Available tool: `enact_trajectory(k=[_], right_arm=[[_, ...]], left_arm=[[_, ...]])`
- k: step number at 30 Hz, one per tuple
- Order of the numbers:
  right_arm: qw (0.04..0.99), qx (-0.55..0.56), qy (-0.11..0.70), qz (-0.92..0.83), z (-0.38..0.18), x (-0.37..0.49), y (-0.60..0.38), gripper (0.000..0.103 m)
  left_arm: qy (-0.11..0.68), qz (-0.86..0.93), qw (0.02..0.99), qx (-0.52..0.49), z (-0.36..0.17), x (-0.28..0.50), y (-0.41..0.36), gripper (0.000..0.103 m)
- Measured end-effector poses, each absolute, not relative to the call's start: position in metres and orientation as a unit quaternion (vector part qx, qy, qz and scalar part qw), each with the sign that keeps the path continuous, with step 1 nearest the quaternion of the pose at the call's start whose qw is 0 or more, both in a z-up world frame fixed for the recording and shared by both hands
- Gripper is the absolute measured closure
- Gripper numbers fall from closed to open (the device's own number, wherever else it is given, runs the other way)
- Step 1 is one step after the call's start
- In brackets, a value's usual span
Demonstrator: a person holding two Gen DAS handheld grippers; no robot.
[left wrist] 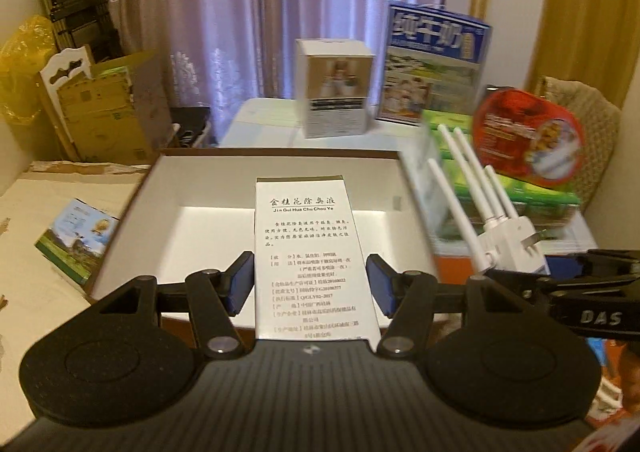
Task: Organize rigid objects
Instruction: 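Carry the repeater with the right gripper while the left gripper carries the leaflet to the open box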
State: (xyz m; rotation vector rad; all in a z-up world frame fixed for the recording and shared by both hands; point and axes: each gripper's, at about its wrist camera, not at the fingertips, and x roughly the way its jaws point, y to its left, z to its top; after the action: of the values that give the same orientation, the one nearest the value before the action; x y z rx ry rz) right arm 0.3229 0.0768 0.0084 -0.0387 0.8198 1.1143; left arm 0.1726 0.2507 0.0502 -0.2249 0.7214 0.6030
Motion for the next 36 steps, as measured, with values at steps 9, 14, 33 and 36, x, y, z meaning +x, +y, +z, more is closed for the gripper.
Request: enact_trajectory(k=[9, 14, 33, 36], right_arm=[[0.769, -0.012, 0.39, 0.506, 0.012, 0.311, 0.147, 0.05], [0.774, -0.017, 0.405, 0.486, 0.003, 0.309, 0.179, 0.05], [0.794, -0.037, 0.458, 0.397, -0.037, 0.319, 0.224, 0.05], [0.796, -0.042, 0.463, 0.388, -0.04, 0.32, 0.227, 0.05]], left_arm=[[0.361, 0.295, 0.879, -0.099, 0.037, 0.172, 0.32, 0.046], [0.375, 0.288, 0.875, -0.099, 0.026, 0.175, 0.35, 0.046], [0.432, 0.257, 0.86, -0.086, -0.036, 0.199, 0.415, 0.045], [0.451, 0.261, 0.85, -0.075, -0.05, 0.202, 0.422, 0.045]])
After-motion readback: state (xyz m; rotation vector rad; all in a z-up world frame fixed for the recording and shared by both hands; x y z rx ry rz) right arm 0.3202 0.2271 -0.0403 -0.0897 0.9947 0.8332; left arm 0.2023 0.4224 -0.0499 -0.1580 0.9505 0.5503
